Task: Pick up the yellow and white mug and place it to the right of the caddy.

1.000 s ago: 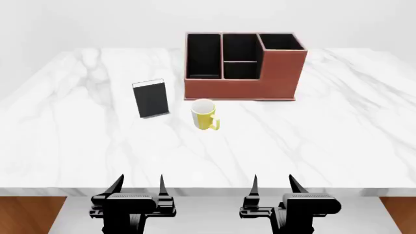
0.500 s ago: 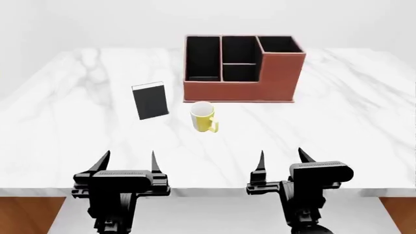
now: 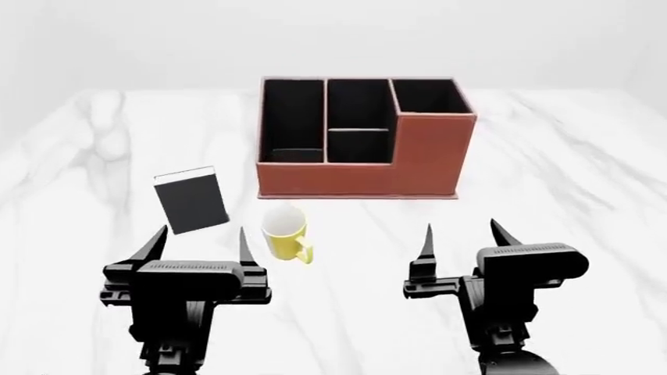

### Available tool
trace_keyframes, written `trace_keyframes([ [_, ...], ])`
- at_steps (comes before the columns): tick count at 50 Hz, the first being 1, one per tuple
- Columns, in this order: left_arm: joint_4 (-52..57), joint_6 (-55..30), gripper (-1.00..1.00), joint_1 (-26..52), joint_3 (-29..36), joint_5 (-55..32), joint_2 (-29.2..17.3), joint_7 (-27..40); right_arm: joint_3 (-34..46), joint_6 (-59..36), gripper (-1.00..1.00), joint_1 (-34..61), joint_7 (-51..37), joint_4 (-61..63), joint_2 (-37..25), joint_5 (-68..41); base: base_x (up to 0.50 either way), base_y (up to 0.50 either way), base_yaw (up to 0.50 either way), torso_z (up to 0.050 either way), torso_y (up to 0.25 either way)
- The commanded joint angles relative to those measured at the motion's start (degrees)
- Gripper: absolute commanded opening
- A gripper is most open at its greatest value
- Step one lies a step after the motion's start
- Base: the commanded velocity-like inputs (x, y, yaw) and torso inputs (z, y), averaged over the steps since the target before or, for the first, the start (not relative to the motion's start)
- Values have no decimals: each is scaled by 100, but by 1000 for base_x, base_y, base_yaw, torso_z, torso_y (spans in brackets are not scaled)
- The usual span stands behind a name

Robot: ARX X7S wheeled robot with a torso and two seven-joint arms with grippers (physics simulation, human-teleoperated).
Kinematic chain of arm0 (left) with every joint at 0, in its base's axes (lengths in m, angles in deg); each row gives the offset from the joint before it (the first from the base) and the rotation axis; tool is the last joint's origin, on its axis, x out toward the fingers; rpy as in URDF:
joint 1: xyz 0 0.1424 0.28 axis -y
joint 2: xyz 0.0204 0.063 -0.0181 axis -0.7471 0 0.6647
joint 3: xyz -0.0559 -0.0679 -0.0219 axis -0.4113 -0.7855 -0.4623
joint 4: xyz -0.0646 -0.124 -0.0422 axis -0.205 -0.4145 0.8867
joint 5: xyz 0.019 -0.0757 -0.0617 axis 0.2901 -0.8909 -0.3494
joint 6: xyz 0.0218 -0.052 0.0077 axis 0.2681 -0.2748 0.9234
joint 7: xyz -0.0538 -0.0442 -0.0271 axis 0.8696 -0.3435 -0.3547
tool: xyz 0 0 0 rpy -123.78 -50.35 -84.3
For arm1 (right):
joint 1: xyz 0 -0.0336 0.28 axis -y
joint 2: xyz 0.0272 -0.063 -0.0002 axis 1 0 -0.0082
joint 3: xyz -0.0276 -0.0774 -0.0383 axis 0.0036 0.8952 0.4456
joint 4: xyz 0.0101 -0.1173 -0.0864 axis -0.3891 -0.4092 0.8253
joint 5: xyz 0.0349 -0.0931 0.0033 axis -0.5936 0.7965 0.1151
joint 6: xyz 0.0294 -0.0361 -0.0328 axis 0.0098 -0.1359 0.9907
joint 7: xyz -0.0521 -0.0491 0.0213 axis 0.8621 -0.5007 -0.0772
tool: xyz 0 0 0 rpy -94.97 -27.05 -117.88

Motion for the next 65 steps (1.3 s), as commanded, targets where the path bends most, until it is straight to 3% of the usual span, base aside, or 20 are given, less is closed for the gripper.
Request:
trace_keyframes([
  [1, 125, -119, 100, 6, 65, -44, -76, 102, 12, -12, 100, -14, -51, 78, -52, -82, 492, -180, 0, 0, 0],
  [34, 290, -216, 100, -40, 141, -146, -259, 318, 165, 12, 100, -15, -243, -46, -168, -128, 483, -152, 0, 0, 1],
  [49, 506, -357, 100, -43, 14, -242, -274, 481, 217, -105, 100, -53, 10, 58, -285, -452, 27, 0, 0, 0, 1],
  [65, 752, -423, 100, -45, -162, -351, -287, 674, 1106, -757, 100, 69, 1032, 163, -525, -961, 0, 0, 0, 0, 0],
])
